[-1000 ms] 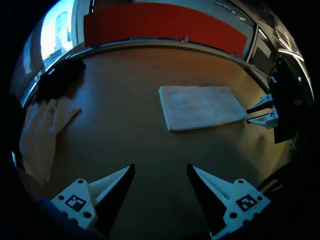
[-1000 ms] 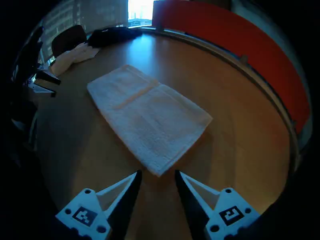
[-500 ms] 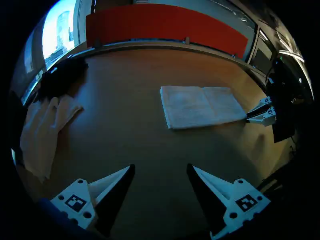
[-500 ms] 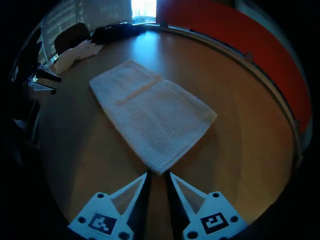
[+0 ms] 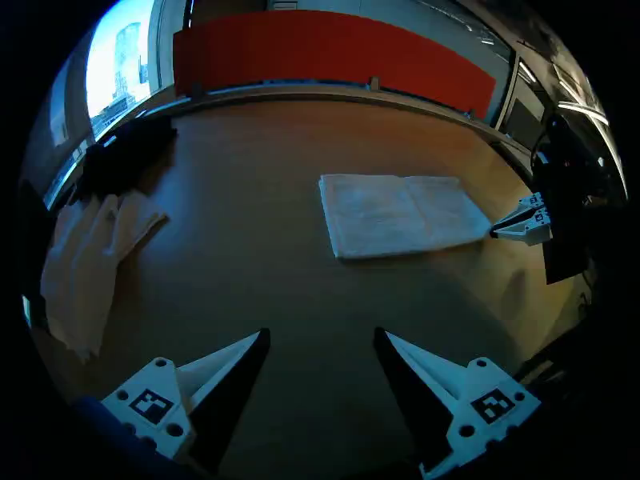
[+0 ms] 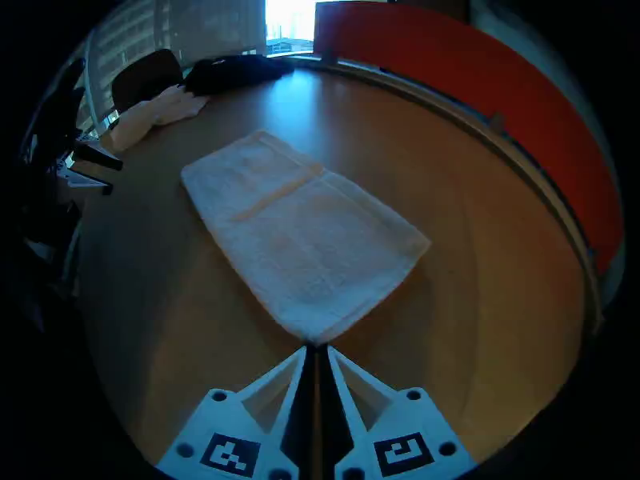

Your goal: Fold towel

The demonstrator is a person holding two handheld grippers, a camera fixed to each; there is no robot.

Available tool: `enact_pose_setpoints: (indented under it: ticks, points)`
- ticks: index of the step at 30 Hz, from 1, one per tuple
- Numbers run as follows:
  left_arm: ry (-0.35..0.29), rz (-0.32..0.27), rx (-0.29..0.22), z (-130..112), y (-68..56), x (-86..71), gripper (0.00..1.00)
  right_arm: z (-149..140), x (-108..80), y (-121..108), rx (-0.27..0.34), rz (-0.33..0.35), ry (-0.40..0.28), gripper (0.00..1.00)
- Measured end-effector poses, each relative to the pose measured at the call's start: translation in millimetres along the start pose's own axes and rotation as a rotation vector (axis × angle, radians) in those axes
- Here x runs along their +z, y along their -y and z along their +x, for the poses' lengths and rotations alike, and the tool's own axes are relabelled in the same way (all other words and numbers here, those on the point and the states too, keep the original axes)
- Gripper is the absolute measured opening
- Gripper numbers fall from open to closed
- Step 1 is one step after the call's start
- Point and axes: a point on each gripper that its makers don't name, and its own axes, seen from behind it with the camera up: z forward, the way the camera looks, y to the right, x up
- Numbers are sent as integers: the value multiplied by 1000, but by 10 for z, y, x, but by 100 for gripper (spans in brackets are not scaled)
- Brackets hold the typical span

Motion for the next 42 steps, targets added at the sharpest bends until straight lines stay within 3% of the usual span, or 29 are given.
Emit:
enact_pose_setpoints:
  ticks: [14, 26, 33, 42]
  points:
    - [-8, 1, 4, 20, -14, -29, 96, 495, -361, -133, -23, -52, -124, 3]
    - [-14, -1, 4, 27, -39, -66, 96, 701, -620, -313, -86, -90, -148, 2]
    - [-14, -1, -2, 10, -40, -87, 96, 786, -618, -306, -110, -84, -148, 2]
    - [-21, 6, -20, -18, -11, -144, 96, 1117, -520, -70, -172, -28, -172, 2]
